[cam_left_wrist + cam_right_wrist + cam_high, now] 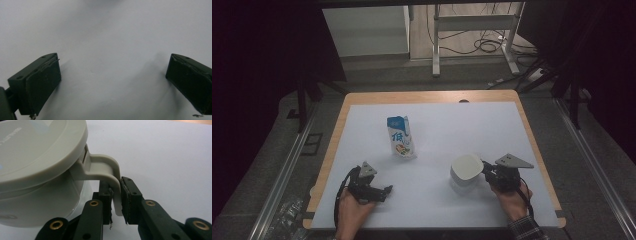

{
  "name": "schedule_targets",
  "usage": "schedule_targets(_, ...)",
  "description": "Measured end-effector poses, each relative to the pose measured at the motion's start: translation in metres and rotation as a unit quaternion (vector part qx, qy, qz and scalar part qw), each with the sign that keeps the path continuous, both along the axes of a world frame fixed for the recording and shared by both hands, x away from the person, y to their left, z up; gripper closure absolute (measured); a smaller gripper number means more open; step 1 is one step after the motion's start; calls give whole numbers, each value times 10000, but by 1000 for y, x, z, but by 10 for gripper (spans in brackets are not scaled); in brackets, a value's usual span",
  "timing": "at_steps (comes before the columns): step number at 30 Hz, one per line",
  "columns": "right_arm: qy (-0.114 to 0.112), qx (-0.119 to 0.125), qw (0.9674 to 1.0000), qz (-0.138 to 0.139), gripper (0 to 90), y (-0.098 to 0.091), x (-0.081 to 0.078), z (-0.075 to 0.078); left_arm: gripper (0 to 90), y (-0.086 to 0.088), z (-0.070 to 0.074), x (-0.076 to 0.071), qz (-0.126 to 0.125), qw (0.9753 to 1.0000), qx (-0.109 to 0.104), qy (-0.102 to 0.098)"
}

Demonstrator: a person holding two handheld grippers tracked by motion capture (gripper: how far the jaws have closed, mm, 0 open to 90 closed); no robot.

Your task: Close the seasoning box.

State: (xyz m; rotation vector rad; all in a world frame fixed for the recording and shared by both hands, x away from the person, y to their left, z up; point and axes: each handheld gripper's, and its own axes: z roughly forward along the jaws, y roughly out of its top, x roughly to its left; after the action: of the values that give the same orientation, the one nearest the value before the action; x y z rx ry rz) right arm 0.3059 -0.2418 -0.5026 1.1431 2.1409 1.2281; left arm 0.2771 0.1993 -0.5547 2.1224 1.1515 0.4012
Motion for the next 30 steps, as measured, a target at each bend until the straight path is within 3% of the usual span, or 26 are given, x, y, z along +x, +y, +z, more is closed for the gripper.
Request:
schedule_targets(5, -65, -66, 9999, 47, 705, -3, -2, 5, 0, 0, 0, 0, 6, 10000, -19, 0)
schedule_targets(18, 25, -217, 9997, 106, 556, -20, -12, 10, 0, 0, 0, 0, 5, 10000, -34, -3)
schedule_targets(30, 145, -580, 9979, -238, 413, -38, -14, 4, 13, 2, 0, 0, 44, 10000, -75, -13)
